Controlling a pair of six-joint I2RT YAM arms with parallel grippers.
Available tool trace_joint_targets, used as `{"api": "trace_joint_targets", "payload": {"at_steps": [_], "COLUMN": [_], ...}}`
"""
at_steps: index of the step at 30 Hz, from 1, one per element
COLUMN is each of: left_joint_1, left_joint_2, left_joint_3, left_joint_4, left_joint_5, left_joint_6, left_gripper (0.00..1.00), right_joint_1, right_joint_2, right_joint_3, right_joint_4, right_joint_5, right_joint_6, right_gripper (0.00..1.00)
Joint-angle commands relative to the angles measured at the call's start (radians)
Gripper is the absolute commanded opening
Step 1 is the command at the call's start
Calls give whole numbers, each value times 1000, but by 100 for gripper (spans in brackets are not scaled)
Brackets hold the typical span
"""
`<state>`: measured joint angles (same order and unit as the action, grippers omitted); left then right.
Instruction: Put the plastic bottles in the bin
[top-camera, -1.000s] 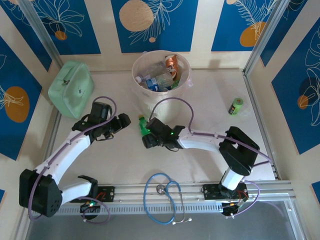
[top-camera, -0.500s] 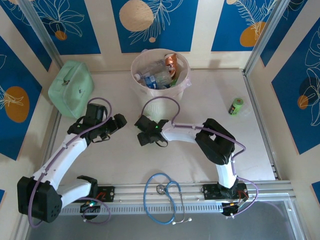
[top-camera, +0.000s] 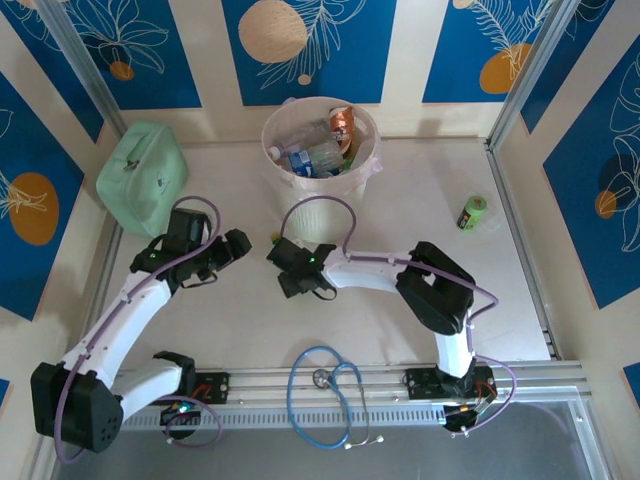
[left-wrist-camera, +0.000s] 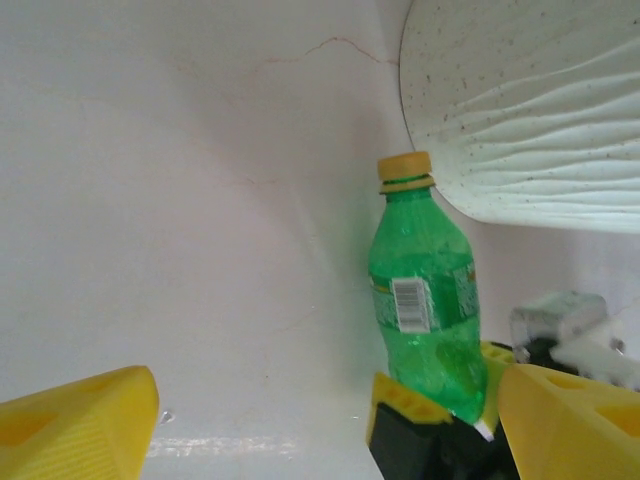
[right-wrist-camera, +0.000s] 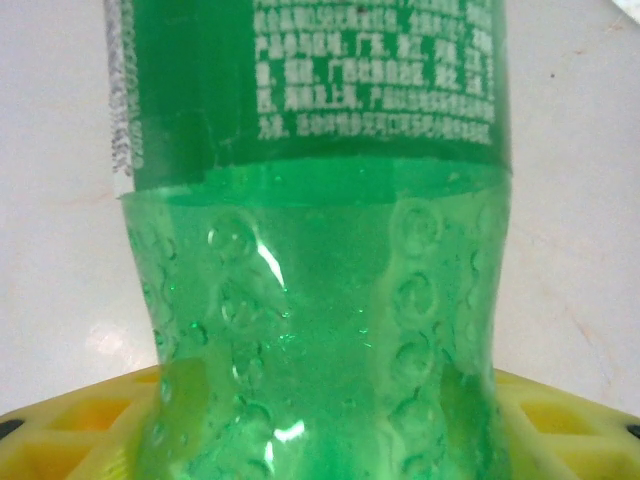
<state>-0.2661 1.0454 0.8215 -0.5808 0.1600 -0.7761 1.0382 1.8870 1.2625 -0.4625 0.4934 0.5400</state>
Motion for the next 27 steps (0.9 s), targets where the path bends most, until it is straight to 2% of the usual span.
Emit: {"api": "trace_joint_targets", "payload": {"at_steps": [1, 9, 14, 16, 20, 27], "left_joint_1": [14, 24, 25, 25, 25, 24], "left_joint_2": [-19, -48, -51, -42, -35, -31], "left_joint_3": [4, 62, 77, 77, 68, 88], "left_joint_4": [-47, -99, -94, -93, -85, -106], "left_joint_5": [-10, -67, -68, -59, -30, -25], "left_joint_6": [30, 57, 63, 63, 64, 84], "left_gripper": [88, 88, 88, 88, 87, 87], "right_joint_1": [35, 184, 184, 139, -26, -323], "right_joint_2": [-110, -354, -479, -494, -473, -319], "right_joint_3": [-18, 42, 213, 308, 505, 772], "right_joint_4": [-22, -157, -262, -302, -337, -401], "right_joint_5": [30, 83, 83, 65, -49, -284], "right_joint_6": [11, 19, -49, -80, -115, -110], "right_gripper": [54, 51, 51, 51, 52, 53]}}
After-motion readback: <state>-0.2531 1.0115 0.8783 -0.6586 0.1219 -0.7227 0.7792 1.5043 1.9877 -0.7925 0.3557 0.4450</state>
